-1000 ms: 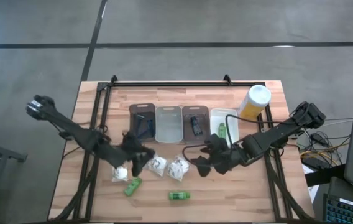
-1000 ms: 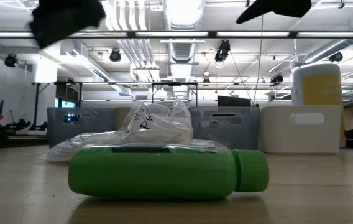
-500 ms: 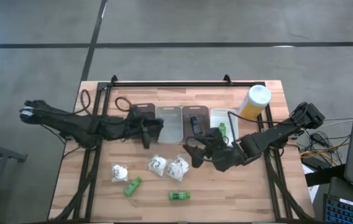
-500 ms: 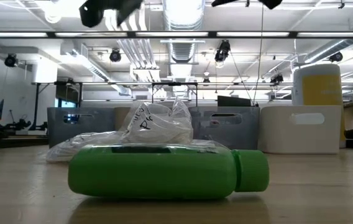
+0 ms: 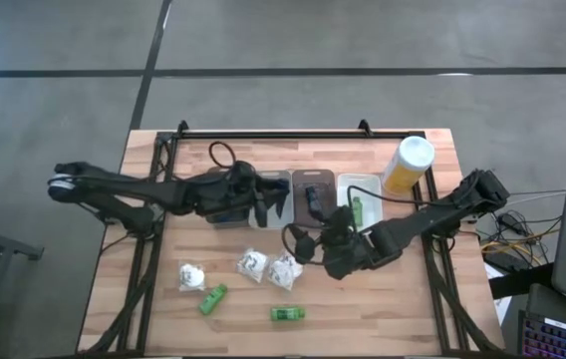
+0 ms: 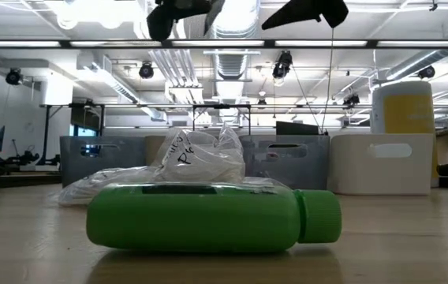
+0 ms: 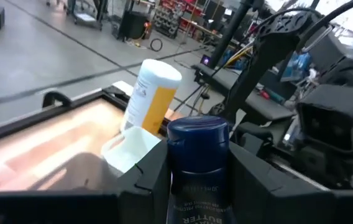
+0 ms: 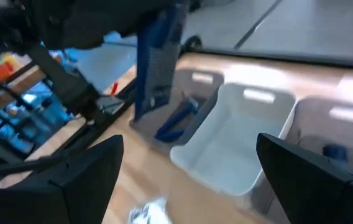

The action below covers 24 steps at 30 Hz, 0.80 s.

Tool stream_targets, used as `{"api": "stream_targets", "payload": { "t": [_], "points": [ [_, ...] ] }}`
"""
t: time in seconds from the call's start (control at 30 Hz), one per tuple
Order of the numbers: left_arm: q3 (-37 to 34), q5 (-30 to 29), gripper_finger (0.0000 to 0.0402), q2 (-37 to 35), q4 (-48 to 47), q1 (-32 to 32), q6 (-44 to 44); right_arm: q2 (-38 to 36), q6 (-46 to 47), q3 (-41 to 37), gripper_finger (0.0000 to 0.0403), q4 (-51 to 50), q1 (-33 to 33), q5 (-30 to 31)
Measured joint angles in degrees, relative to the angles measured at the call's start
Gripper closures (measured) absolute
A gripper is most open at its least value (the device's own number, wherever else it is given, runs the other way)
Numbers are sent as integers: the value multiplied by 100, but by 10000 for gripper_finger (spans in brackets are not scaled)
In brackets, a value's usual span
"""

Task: Pick & Place Travel size toiletries
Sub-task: Put the blue shave cream into the right black bin

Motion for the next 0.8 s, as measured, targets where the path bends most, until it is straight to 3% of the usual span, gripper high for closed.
{"api": "stream_targets", "payload": {
  "t": [0.13, 0.3, 0.8],
  "points": [
    [314, 22, 275, 360, -50, 72, 350, -39, -43, 100, 39, 6, -75, -62],
    [715, 562, 275, 772, 3, 133, 756, -39, 139, 156, 39, -7, -242, -469],
    [1033, 772, 275, 891, -65, 131, 690, -22, 263, 141, 39, -380, -229, -19]
  ]
}}
